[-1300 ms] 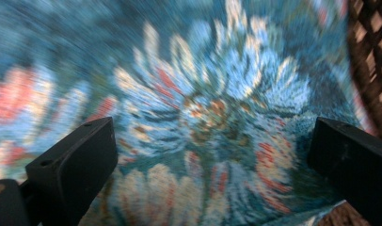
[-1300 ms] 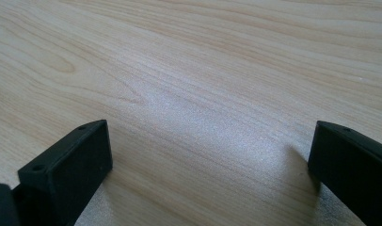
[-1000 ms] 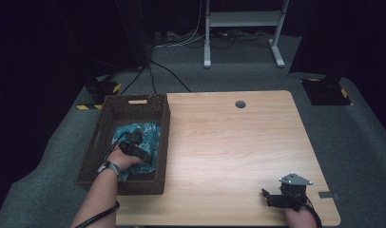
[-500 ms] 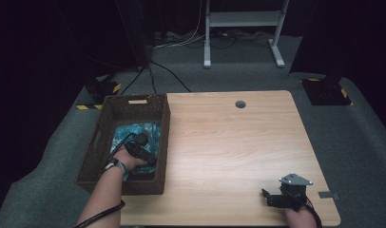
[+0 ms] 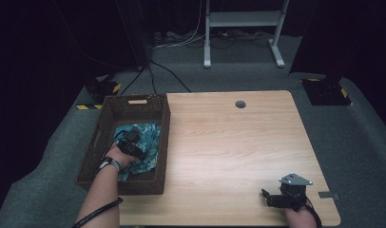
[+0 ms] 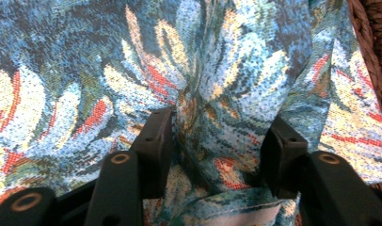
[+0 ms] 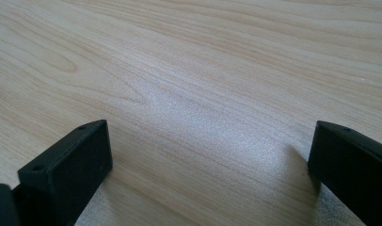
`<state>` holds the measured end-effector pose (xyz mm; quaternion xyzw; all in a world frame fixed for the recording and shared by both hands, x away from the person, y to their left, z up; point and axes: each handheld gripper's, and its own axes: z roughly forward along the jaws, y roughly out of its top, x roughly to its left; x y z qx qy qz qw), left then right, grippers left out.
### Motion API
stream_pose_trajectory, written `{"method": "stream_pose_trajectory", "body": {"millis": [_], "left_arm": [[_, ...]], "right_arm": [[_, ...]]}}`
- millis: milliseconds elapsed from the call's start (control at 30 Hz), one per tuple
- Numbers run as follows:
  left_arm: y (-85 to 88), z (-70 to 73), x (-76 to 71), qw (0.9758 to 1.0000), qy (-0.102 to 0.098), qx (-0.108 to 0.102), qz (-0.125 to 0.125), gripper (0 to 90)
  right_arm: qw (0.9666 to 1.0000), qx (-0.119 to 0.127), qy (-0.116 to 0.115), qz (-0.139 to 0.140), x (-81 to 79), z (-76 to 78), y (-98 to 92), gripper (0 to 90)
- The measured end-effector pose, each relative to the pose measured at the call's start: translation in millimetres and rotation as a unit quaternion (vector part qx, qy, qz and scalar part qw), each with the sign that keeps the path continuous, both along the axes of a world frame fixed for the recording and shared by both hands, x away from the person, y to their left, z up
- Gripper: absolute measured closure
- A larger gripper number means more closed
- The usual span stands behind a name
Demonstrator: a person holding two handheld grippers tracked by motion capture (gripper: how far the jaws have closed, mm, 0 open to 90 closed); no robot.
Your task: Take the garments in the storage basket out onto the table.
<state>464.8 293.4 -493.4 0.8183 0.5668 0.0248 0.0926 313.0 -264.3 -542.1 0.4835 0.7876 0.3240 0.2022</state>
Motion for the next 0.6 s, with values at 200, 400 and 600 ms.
{"method": "stream_pose_trajectory", "body": {"millis": [200,400,600], "left_arm": [[4.7,1.2,6.8,0.9997,0.018,-0.007,0.015,61.7],[7.8,1.9,7.0,0.9997,0.011,-0.006,0.022,74.5],[4.1,3.6,6.0,0.9999,0.005,0.004,0.013,84.3]], "right_arm": [[1.0,0.0,0.0,0.0,0.0,0.0,0.0,0.0],[1.0,0.0,0.0,0.0,-0.1,-0.1,0.0,0.0],[1.0,0.0,-0.001,0.0,-0.1,-0.1,0.0,0.0]]}}
